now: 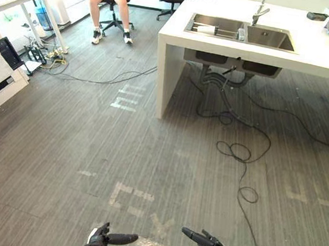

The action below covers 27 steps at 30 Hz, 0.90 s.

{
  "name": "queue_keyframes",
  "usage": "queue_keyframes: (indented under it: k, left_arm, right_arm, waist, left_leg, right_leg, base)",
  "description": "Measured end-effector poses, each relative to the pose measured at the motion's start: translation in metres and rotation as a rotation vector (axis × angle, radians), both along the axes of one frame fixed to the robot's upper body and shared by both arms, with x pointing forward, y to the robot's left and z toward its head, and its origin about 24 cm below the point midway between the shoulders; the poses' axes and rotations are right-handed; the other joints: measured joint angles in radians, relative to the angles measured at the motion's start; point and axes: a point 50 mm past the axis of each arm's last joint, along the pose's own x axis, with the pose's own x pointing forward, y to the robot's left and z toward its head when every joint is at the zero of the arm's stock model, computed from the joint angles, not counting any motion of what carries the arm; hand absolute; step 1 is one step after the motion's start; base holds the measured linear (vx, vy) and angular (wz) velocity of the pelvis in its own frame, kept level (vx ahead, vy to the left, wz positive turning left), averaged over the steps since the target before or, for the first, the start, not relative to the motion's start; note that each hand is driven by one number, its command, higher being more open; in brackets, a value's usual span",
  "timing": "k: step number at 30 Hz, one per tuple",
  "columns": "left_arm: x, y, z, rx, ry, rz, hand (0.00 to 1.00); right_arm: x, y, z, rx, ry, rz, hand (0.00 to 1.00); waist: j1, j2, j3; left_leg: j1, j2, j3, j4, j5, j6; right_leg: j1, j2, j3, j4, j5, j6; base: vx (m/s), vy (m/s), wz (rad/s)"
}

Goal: Walk over to the sink, pick up the cup, carry it to the dishwasher, place the cup inside the dishwasher, then close the dishwasher door

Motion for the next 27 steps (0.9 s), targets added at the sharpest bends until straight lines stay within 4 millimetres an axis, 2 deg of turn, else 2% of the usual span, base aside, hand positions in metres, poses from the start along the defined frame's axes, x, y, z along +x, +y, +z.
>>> queue_keyframes:
  k: [2, 3, 5, 7, 8, 9, 10, 11, 12, 14, 15, 17, 19, 20, 22, 23, 24, 25, 26, 27]
  left_arm:
    - [-0.002, -0.001, -0.001, -0.016, 0.006, 0.003, 1.0]
    - [-0.003, -0.001, -0.002, -0.031, 0.008, 0.006, 1.0]
    - [-0.003, 0.0, -0.002, -0.044, 0.006, -0.006, 1.0]
    - [-0.001, -0.001, -0.001, -0.06, -0.002, -0.019, 1.0]
    - [0.001, -0.003, -0.001, -0.073, -0.012, -0.021, 1.0]
    - [0.002, -0.001, 0.0, -0.075, -0.015, -0.02, 1.0]
    - [0.004, 0.003, 0.001, -0.075, -0.023, 0.004, 1.0]
    - [0.005, 0.006, 0.001, -0.073, -0.023, 0.032, 1.0]
    - [0.009, 0.007, 0.003, -0.09, -0.027, 0.076, 1.0]
    - [0.021, 0.003, 0.009, -0.118, -0.06, 0.05, 1.0]
    - [0.029, -0.002, 0.012, -0.139, -0.079, 0.031, 1.0]
    - [0.037, -0.01, 0.016, -0.165, -0.098, 0.009, 1.0]
    - [0.039, -0.012, 0.017, -0.173, -0.098, 0.012, 1.0]
    - [0.038, -0.013, 0.017, -0.188, -0.084, 0.037, 1.0]
    - [0.035, -0.012, 0.016, -0.182, -0.07, 0.038, 1.0]
    - [0.034, -0.011, 0.016, -0.176, -0.069, 0.033, 1.0]
    - [0.032, -0.013, 0.014, -0.179, -0.061, 0.031, 1.0]
    - [0.029, -0.013, 0.013, -0.18, -0.051, 0.029, 1.0]
    - [0.021, -0.014, 0.009, -0.179, -0.026, 0.038, 1.0]
    - [0.016, -0.013, 0.006, -0.176, -0.005, 0.047, 1.0]
  right_arm:
    - [0.0, 0.001, 0.0, 0.002, -0.008, -0.009, 1.0]
    - [0.0, 0.001, 0.0, 0.004, -0.013, -0.015, 1.0]
    - [0.001, 0.001, 0.0, 0.008, -0.018, -0.025, 1.0]
    - [0.002, -0.001, 0.001, 0.014, -0.026, -0.044, 1.0]
    - [0.008, -0.004, 0.004, 0.006, -0.046, -0.053, 1.0]
    - [0.012, -0.006, 0.006, -0.001, -0.058, -0.053, 1.0]
    - [0.021, -0.005, 0.009, -0.002, -0.088, -0.05, 1.0]
    - [0.026, -0.005, 0.011, 0.002, -0.109, -0.059, 1.0]
    - [0.029, -0.004, 0.012, 0.018, -0.129, -0.075, 1.0]
    - [0.033, -0.002, 0.015, 0.029, -0.151, -0.082, 1.0]
    - [0.035, 0.0, 0.016, 0.033, -0.159, -0.083, 1.0]
    - [0.037, 0.003, 0.018, 0.044, -0.164, -0.086, 1.0]
    - [0.038, 0.005, 0.019, 0.052, -0.164, -0.084, 1.0]
    - [0.037, 0.007, 0.019, 0.064, -0.162, -0.086, 1.0]
    - [0.034, 0.008, 0.018, 0.072, -0.157, -0.093, 1.0]
    - [0.031, 0.007, 0.017, 0.078, -0.153, -0.114, 1.0]
    - [0.031, 0.002, 0.018, 0.078, -0.164, -0.146, 1.0]
    - [0.029, -0.001, 0.018, 0.071, -0.168, -0.156, 1.0]
    - [0.024, -0.009, 0.018, 0.059, -0.166, -0.181, 1.0]
    - [0.024, -0.012, 0.018, 0.055, -0.16, -0.191, 1.0]
  waist:
    - [-0.001, 0.0, 0.0]
    - [-0.001, -0.004, -0.001]
    - [-0.001, -0.017, -0.003]
    - [-0.003, -0.022, 0.001]
    - [0.005, -0.022, 0.001]
    - [0.006, -0.026, 0.005]
    - [0.007, -0.042, 0.025]
    - [0.008, -0.046, 0.039]
    - [0.006, -0.05, 0.042]
    - [0.004, -0.051, 0.047]
    - [0.003, -0.05, 0.053]
    - [0.003, -0.053, 0.064]
    - [0.004, -0.057, 0.074]
    - [0.003, -0.068, 0.086]
    - [0.004, -0.083, 0.091]
    - [0.006, -0.086, 0.087]
    - [0.001, -0.062, 0.083]
    - [-0.001, -0.048, 0.076]
    - [-0.007, -0.021, 0.052]
    - [-0.009, -0.004, 0.035]
  left_leg:
    - [0.005, -0.002, 0.004, 0.0, -0.002, 0.005]
    - [0.007, -0.004, 0.007, 0.0, -0.006, 0.014]
    - [0.016, -0.014, 0.018, 0.0, -0.016, 0.034]
    - [0.031, -0.021, 0.029, 0.0, -0.023, 0.049]
    - [0.04, -0.024, 0.031, 0.003, -0.03, 0.061]
    - [0.048, -0.028, 0.034, 0.006, -0.03, 0.065]
    - [0.08, -0.037, 0.036, 0.013, -0.035, 0.074]
    - [0.104, -0.038, 0.036, 0.022, -0.045, 0.085]
    - [0.112, -0.017, 0.031, 0.065, -0.088, 0.088]
    - [0.111, -0.003, 0.016, 0.078, -0.104, 0.085]
    - [0.111, -0.003, 0.009, 0.078, -0.109, 0.081]
    - [0.111, -0.006, 0.0, 0.099, -0.131, 0.063]
    - [0.115, -0.008, -0.004, 0.126, -0.16, 0.046]
    - [0.126, -0.01, -0.016, 0.152, -0.194, 0.031]
    - [0.136, -0.01, -0.034, 0.181, -0.245, 0.002]
    - [0.134, 0.003, -0.049, 0.219, -0.297, -0.011]
    - [0.125, 0.047, -0.062, 0.272, -0.352, -0.04]
    - [0.122, 0.073, -0.067, 0.292, -0.378, -0.053]
    - [0.127, 0.13, -0.072, 0.319, -0.413, -0.08]
    - [0.108, 0.158, -0.072, 0.394, -0.414, -0.102]
  right_leg:
    - [-0.005, -0.005, 0.001, 0.021, -0.012, -0.005]
    - [-0.022, -0.015, 0.0, 0.065, -0.039, 0.004]
    - [-0.051, -0.05, -0.014, 0.164, -0.091, 0.03]
    - [-0.07, -0.083, -0.029, 0.261, -0.11, 0.063]
    - [-0.147, -0.127, -0.042, 0.442, -0.112, 0.063]
    - [-0.178, -0.152, -0.051, 0.525, -0.108, 0.055]
    - [-0.231, -0.203, -0.06, 0.689, -0.079, 0.014]
    - [-0.272, -0.225, -0.053, 0.786, -0.064, 0.008]
    - [-0.319, -0.221, -0.036, 0.831, -0.092, 0.02]
    - [-0.36, -0.184, -0.029, 0.701, -0.096, 0.031]
    - [-0.369, -0.158, -0.022, 0.568, -0.082, 0.04]
    - [-0.372, -0.116, -0.003, 0.338, -0.022, 0.036]
    - [-0.362, -0.097, -0.008, 0.205, 0.026, 0.034]
    - [-0.342, -0.093, -0.033, 0.111, 0.053, 0.033]
    - [-0.326, -0.094, -0.025, 0.074, 0.053, 0.032]
    - [-0.327, -0.085, 0.002, 0.091, 0.09, -0.014]
    - [-0.358, -0.063, 0.004, 0.187, 0.118, -0.074]
    - [-0.38, -0.057, -0.007, 0.248, 0.107, -0.096]
    - [-0.409, -0.033, -0.039, 0.363, 0.027, -0.135]
    - [-0.425, -0.019, -0.053, 0.417, -0.039, -0.148]
  base:
    - [-0.07, 0.009, -0.05]
    - [-0.05, 0.036, 0.02]
    - [-0.02, 0.07, 0.17]
    - [0.01, 0.077, 0.21]
    - [0.01, 0.119, 0.04]
    - [0.01, 0.124, -0.09]
    - [0.05, 0.104, -0.11]
    - [0.09, 0.1, -0.05]
    - [0.14, 0.12, 0.14]
    - [0.15, 0.076, 0.23]
    - [0.19, 0.007, 0.2]
    - [0.21, -0.017, 0.14]
    - [0.31, -0.08, 0.07]
    - [0.36, -0.122, 0.13]
    - [0.28, -0.144, 0.24]
    - [0.5, -0.304, 0.38]
    - [0.52, -0.323, 0.35]
    - [0.58, -0.352, 0.35]
    - [0.56, -0.3, 0.29]
    - [0.58, -0.315, 0.25]
